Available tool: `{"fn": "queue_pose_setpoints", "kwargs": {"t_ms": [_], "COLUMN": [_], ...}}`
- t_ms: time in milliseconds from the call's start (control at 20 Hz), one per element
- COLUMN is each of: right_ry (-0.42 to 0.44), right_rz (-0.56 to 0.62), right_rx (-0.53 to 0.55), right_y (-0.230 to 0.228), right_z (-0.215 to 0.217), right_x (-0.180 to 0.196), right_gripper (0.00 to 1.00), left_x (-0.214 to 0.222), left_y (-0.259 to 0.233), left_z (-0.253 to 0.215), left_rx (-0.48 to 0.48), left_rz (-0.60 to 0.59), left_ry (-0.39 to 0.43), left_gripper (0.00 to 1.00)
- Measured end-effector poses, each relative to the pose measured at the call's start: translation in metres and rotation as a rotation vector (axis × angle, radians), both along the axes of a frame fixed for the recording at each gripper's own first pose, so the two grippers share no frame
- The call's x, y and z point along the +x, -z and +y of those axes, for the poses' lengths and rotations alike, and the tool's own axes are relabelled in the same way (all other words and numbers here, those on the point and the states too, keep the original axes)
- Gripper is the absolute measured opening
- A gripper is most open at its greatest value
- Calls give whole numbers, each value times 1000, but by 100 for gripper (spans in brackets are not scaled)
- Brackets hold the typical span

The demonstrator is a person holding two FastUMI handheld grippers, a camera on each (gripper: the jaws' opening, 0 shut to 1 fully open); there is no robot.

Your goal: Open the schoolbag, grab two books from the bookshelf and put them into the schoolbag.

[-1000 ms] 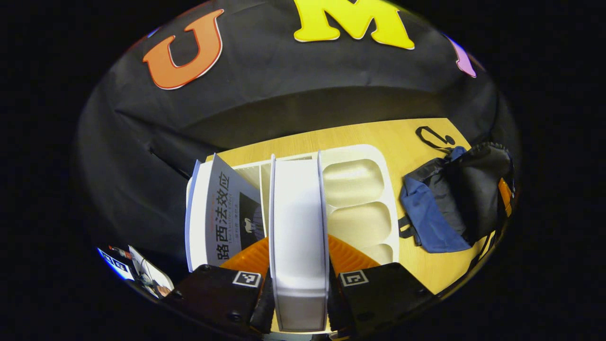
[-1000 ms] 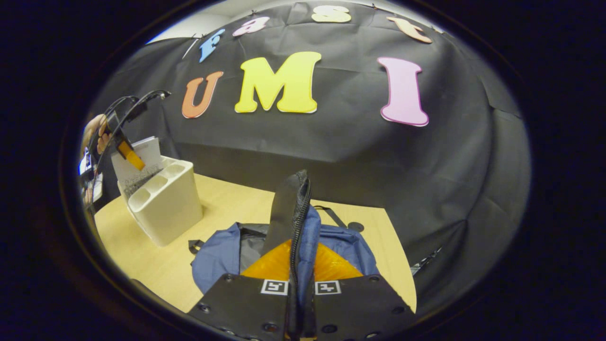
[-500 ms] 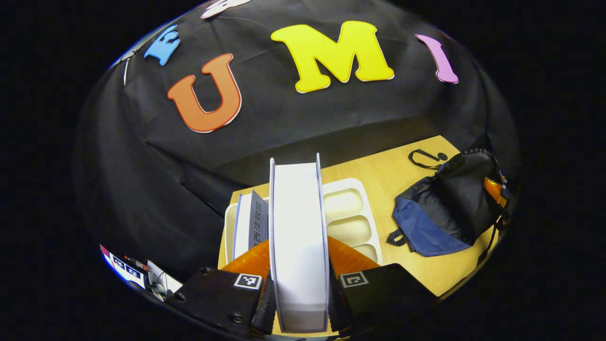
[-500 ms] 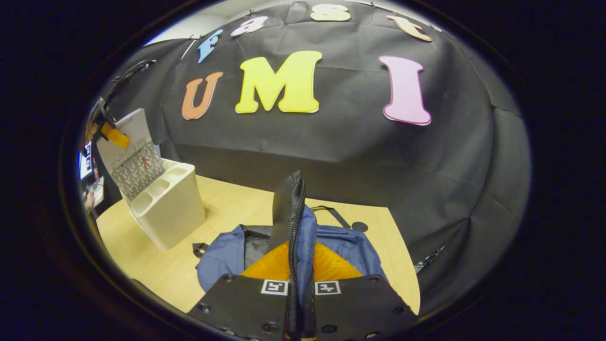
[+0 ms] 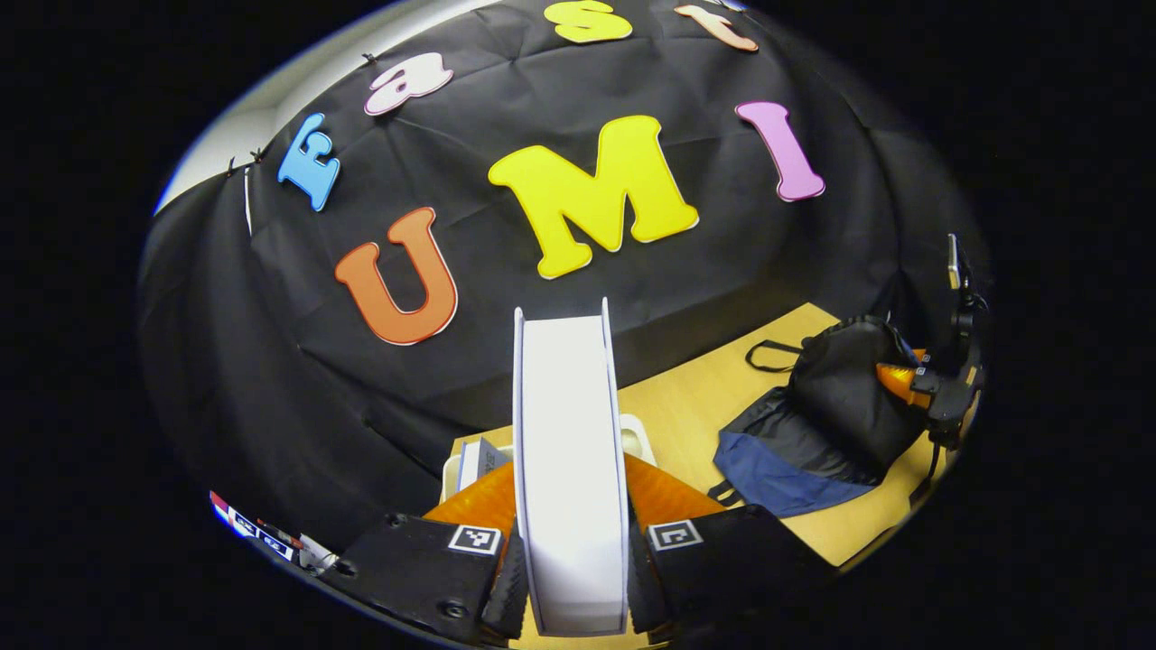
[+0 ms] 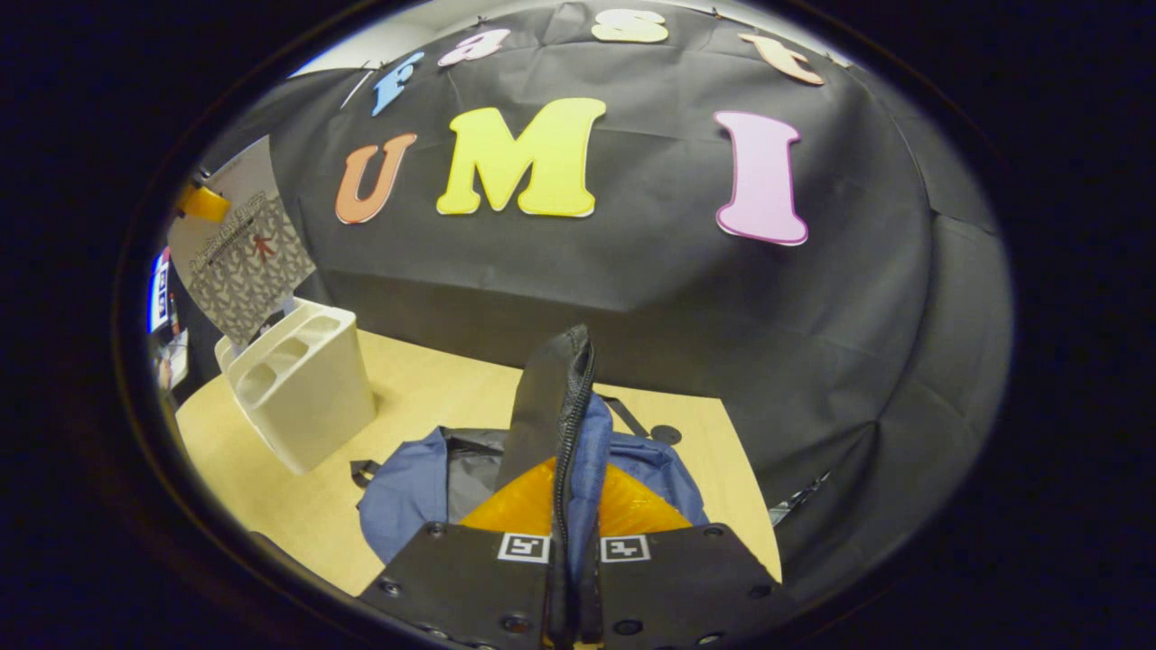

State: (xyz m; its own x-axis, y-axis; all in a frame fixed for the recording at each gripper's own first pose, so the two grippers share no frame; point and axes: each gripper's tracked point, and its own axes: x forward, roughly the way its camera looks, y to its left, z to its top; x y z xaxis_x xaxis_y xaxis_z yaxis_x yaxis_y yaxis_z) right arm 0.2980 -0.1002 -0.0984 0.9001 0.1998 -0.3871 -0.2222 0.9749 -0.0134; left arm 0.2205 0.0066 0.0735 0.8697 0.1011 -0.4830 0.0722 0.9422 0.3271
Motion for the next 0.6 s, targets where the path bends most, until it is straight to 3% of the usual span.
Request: {"fn": "queue_pose_setpoints", "kwargs": {"t_ms": [300,600], "right_ry": [-37,-57], "right_rz": [-4,-27], "right_rx": [15,25], "right_y": [-3,-14], "right_z": [9,8], "right_x": [3,8], "right_gripper": [6,6], "left_x": [9,24], "left_y": [14,62], "left_z": [-75,-131], "left_rx": [-111,-401], "left_rz": [24,129], "left_ry": [104,153], "left_gripper": [45,46]}}
